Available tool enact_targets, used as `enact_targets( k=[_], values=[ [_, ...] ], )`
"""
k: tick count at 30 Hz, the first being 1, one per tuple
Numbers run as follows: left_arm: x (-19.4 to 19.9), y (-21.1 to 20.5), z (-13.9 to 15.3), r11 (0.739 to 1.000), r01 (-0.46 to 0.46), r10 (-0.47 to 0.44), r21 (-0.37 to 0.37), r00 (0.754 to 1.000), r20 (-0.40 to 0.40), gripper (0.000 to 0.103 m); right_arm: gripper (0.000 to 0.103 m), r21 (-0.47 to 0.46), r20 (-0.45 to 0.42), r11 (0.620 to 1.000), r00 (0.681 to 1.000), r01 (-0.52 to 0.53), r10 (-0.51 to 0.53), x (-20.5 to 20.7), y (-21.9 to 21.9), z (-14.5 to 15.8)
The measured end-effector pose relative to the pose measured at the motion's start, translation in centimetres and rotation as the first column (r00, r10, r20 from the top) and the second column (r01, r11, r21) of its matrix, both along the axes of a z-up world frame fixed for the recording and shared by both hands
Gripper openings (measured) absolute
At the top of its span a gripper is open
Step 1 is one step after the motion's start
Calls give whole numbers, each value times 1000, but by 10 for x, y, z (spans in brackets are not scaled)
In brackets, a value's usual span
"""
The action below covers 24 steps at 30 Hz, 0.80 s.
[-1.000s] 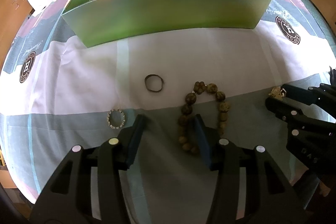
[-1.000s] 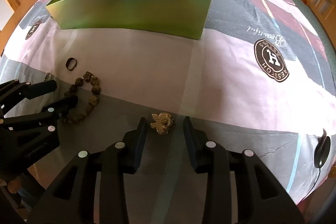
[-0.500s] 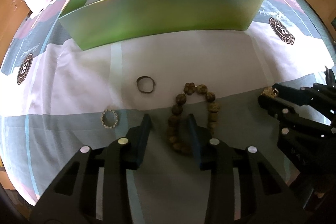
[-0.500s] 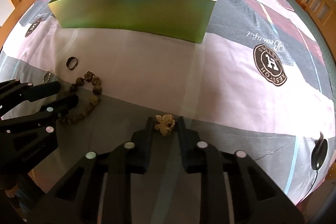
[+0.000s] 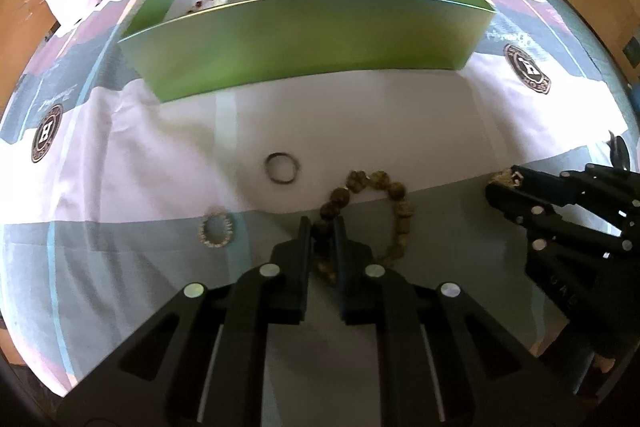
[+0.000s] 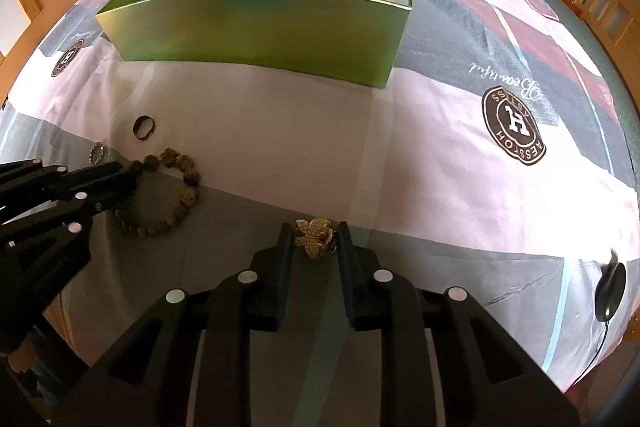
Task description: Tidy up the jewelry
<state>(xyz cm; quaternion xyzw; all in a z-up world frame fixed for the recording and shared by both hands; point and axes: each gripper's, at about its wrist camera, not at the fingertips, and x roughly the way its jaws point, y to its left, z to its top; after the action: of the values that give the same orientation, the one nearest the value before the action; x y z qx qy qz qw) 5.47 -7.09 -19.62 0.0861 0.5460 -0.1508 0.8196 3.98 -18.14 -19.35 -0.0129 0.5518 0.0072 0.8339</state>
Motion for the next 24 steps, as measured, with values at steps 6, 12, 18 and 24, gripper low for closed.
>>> enact_targets(
  k=[6, 12, 18, 24],
  values=[
    [-13, 35, -6, 1000, -1, 1, -9, 999, -53, 11, 22, 23, -3, 1000, 1000, -7, 7, -2, 1, 0],
    [-12, 76, -6, 995, -91, 92, 30, 995, -36, 12, 22, 20, 8, 999, 999, -33, 33, 1, 12, 1],
    [-6, 81, 7, 994, -105, 105, 14, 994, -19, 34, 41, 19, 7, 998, 999, -53, 52, -2, 20, 4],
    [-15, 76, 2, 997, -76, 76, 19, 997, -17, 51, 48, -6, 12, 998, 998, -58, 58, -5, 20, 3]
  ],
)
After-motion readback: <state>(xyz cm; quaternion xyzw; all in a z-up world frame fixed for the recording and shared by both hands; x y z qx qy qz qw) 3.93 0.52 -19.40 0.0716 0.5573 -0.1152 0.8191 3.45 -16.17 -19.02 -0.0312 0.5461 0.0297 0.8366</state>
